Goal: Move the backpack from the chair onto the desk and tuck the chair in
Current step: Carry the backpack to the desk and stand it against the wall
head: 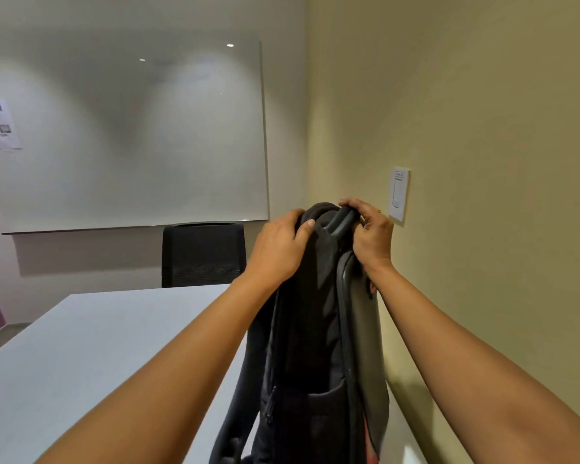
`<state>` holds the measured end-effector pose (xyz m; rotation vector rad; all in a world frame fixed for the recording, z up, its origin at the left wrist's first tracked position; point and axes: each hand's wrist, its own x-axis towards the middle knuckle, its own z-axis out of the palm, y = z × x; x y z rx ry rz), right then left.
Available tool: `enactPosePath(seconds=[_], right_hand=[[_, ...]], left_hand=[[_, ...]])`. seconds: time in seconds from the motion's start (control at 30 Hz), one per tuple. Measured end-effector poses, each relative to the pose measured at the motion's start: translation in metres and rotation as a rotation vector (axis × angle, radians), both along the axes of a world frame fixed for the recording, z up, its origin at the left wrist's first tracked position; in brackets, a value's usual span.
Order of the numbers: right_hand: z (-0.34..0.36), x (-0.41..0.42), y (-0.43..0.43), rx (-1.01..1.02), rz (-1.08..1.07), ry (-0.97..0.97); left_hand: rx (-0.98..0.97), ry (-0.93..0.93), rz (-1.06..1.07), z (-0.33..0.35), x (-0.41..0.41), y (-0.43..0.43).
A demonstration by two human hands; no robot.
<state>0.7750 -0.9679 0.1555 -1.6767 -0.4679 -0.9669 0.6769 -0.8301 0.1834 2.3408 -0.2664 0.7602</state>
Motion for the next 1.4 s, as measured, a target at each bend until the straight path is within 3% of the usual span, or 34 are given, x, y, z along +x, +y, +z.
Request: enactPosePath(seconds=[0.27, 0.4, 0.53, 0.77, 0.87, 1.0, 1.1, 1.2, 1.4], right_hand=[[-0.024, 0.046, -0.045, 0.01, 0.038, 0.091], [-0.017, 0.044, -0.069, -0.134, -0.15, 0.216], [-0.044, 0.004, -0.088, 0.046, -0.307, 0.263], [-0.087, -0.046, -0.081, 0.083, -0.204, 0.336], [-0.092, -0.049, -0.08, 0.048, -0.16, 0.332], [-0.094, -0.048, -0.079, -0.066, -0.178, 0.346], [-0.093, -0.044, -0.077, -0.099, -0.161, 0.368], [-0.09, -0.035, -0.078, -0.088, -0.097, 0.377], [-0.098, -0.019, -0.081, -0.013, 0.139, 0.28]], left_hand=[[-0.098, -0.029, -0.12, -0.042, 0.049, -0.046], [-0.148, -0.113, -0.109, -0.05, 0.062, -0.072], [-0.065, -0.177, -0.083, -0.059, 0.066, -0.101], [-0.062, -0.141, -0.167, -0.058, 0.071, -0.13], [-0.04, -0.026, -0.189, -0.048, 0.079, -0.13], [-0.145, 0.467, -0.301, -0.012, 0.108, -0.127], [-0.141, 0.667, -0.309, 0.01, 0.127, -0.128], [-0.204, 0.665, -0.28, 0.012, 0.139, -0.134], [-0.524, 0.455, -0.139, -0.017, 0.145, -0.134]])
